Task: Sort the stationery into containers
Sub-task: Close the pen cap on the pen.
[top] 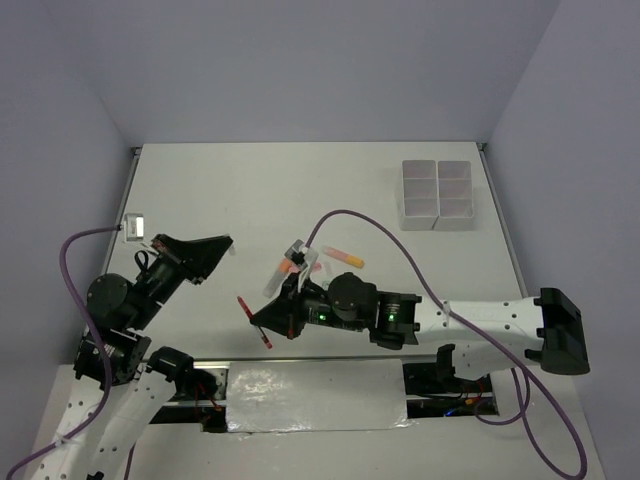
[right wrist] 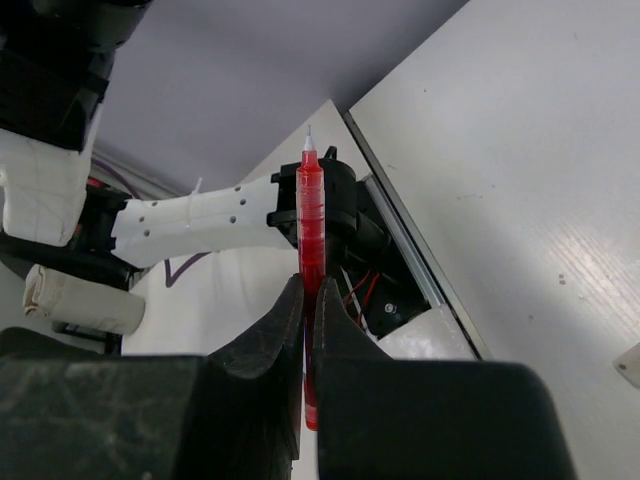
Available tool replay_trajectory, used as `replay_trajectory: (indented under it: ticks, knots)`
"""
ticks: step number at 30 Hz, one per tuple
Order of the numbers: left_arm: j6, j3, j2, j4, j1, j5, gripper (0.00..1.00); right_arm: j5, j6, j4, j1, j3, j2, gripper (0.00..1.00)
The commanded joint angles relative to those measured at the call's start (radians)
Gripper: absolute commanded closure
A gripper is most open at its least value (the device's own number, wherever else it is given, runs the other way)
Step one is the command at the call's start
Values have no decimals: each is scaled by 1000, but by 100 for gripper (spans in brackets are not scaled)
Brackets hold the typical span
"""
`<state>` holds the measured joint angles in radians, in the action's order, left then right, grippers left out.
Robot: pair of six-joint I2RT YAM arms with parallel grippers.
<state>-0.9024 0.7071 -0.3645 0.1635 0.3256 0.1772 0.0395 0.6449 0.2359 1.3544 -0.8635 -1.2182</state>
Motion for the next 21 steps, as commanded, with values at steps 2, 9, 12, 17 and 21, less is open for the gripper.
replay_trajectory:
  ticks: [2,9,12,17,21]
  knots:
    - [-142,-9,44,-255,-3,116,100,28,-31,117,3,37,86,100]
    - [-242,-133,140,-419,-3,85,100,95,-7,192,8,44,108,100]
    - [-251,-144,148,-418,-3,73,100,123,-16,218,17,32,105,100]
    - [-265,-147,142,-432,-3,71,100,152,-45,189,22,-26,74,100]
    - [-251,-118,136,-403,-3,64,100,151,-45,191,22,-35,57,100]
